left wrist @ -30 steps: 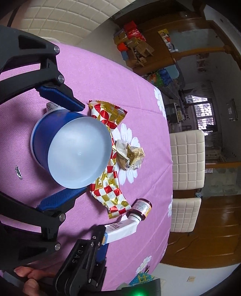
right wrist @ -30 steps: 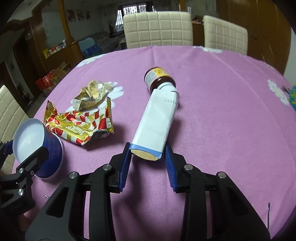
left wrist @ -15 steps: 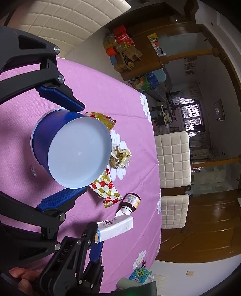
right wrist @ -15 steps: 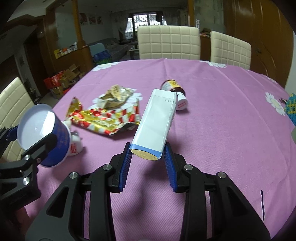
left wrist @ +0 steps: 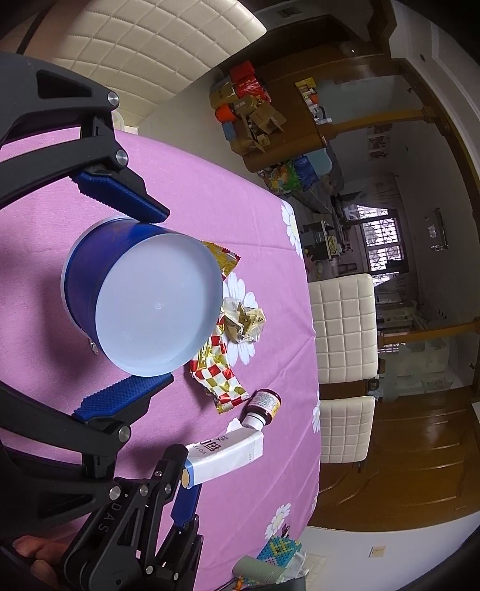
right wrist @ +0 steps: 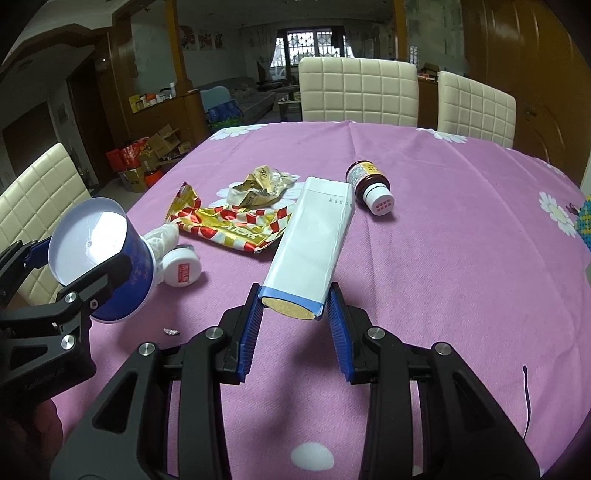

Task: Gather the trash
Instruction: 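Carry the blue cup with the left tool while the right tool carries the white box toward the bin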

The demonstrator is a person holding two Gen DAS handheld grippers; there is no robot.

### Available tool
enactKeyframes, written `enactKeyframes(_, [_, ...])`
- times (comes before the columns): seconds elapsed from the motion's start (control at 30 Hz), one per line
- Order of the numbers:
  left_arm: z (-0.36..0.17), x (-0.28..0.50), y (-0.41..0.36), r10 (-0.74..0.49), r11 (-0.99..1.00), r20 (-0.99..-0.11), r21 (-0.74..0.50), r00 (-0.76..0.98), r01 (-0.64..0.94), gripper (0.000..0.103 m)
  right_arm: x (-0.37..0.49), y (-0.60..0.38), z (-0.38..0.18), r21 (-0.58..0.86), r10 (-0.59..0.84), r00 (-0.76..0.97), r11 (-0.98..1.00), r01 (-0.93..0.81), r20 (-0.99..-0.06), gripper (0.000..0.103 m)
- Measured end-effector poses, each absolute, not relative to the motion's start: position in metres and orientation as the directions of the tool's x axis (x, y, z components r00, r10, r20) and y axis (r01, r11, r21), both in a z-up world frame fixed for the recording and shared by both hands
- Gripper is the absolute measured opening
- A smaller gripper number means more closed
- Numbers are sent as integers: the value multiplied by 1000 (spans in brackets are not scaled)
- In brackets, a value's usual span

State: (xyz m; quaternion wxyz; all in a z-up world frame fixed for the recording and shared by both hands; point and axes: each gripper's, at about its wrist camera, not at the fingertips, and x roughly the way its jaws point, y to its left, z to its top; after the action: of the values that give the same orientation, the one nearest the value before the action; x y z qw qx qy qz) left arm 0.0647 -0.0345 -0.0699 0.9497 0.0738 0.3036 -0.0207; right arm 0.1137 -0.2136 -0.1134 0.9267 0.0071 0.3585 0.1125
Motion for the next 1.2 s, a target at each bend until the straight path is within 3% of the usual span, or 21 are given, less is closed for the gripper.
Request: enactKeyframes(1.2, [-65,42,-12,10,993,-550,103,835,55,79,102,-175,-109,35,233,696,958,-286,-679,37])
